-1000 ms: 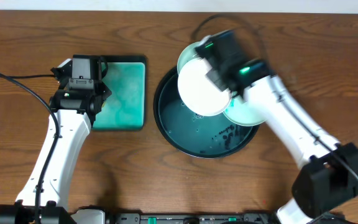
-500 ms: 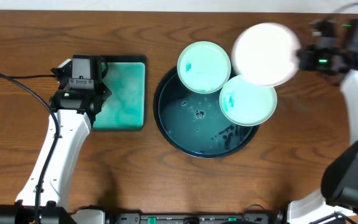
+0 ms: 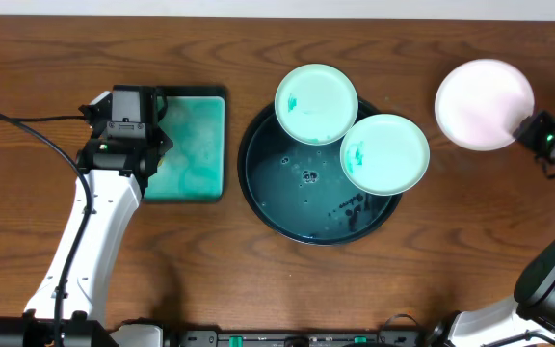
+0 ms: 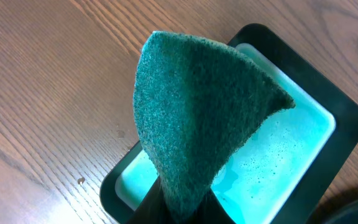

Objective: Clean dirty plates on tray and stack at the side
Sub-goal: 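Carry the white plate right and set it on the table, then move the right gripper to the pale green plate at the tray's top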

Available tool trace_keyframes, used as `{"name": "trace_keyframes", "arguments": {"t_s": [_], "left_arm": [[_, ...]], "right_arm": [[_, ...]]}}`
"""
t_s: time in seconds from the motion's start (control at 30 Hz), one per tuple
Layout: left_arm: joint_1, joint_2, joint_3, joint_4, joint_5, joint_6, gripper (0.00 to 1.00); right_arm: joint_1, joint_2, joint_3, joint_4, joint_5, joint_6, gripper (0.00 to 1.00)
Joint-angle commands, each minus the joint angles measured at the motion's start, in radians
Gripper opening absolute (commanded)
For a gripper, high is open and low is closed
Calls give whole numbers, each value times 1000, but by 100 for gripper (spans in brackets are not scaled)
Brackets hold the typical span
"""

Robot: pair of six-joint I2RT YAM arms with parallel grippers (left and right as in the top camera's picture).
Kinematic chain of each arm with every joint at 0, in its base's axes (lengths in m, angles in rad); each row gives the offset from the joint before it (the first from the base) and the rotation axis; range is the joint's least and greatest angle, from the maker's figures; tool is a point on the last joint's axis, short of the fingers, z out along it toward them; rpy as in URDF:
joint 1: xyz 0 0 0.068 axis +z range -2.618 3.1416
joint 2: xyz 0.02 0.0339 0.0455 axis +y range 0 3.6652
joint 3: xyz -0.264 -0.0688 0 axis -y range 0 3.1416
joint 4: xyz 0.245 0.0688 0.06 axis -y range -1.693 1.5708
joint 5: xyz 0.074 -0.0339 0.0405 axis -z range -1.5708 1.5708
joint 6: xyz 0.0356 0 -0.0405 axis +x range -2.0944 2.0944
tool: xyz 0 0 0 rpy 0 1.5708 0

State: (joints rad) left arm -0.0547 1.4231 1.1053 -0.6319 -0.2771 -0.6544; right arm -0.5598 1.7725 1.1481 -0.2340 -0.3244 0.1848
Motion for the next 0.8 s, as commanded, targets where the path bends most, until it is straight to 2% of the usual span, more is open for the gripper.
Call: {"name": "trace_keyframes", "arguments": {"t_s": [0.0,0.3,0.37,0.43,0.47,0.5,0.6,0.7,0.77], "left_arm": [[5,-3,-2,0,-26,5,7],[5,-3,-2,-1,-23,5,7],[5,-3,-2,0,-23,5,7],[5,-3,-2,0,-23,5,7],[5,-3,-2,0,-23,5,7],[5,-3,-2,-1,-23,5,7],[5,-3,-2,-1,-23,5,7],[5,-3,-2,0,-22,5,7],[5,-3,-2,0,-19,5,7]], "right_arm": [[-1,-18,-68,61,120,106,1],[0,-18,-128,104,229,108,2],[1,-18,-128,104,226,106,12],[2,-18,-128,98,208,98,13],[1,-22,-126,91,185,99,17],[2,-29,-122,82,166,98,25],[6,-74,-104,58,139,97,37],[28,-142,-75,49,69,45,57],[63,-185,-34,19,29,5,59]]}}
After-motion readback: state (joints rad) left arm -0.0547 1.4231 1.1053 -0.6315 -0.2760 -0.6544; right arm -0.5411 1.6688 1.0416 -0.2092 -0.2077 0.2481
